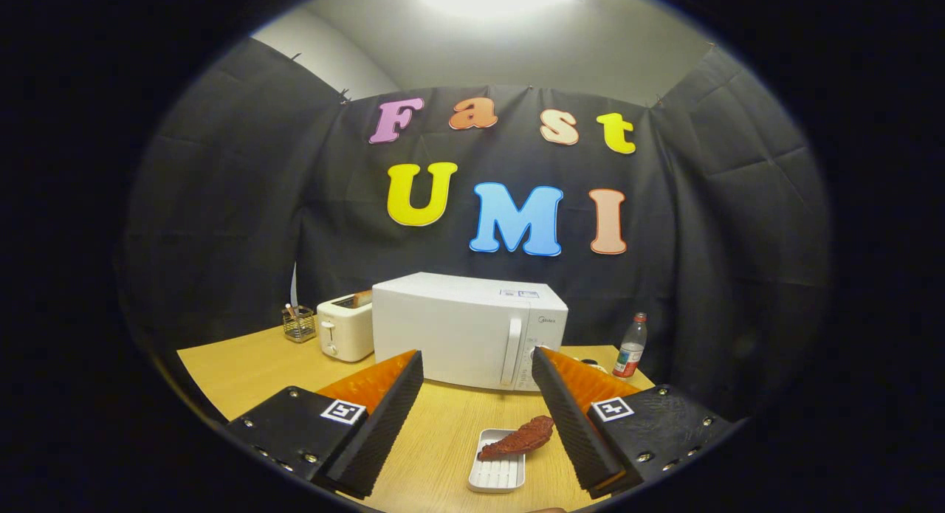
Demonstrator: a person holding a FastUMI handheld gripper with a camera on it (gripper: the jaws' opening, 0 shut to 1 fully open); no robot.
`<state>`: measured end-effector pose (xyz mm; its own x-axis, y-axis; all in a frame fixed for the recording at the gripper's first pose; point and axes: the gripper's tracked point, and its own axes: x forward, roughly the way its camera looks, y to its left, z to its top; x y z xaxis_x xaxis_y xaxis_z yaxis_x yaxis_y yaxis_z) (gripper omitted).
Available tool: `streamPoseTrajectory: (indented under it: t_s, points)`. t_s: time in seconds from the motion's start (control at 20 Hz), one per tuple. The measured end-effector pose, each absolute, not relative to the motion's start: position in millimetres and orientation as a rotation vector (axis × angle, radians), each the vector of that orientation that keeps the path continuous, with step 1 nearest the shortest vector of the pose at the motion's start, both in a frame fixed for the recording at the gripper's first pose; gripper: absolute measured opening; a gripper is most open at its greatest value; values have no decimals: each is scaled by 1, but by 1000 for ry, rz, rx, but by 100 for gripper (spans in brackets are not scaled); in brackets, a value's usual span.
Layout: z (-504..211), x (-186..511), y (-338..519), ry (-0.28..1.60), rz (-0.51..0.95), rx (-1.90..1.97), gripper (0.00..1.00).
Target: Open the microwave, put the food inside, and close the microwave door.
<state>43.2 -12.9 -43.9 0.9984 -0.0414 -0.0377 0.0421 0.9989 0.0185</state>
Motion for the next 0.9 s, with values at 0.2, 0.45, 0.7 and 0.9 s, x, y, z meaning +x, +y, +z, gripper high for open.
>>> streamPoseTrajectory:
  t_s: [0.2,0.45,0.7,0.9]
  points:
    - [-52,69,-18,29,-49,34,96]
    - [-61,107,-29,10,-72,41,96]
    - [-79,157,-44,16,-106,41,93]
    - [-103,196,-56,42,-144,34,93]
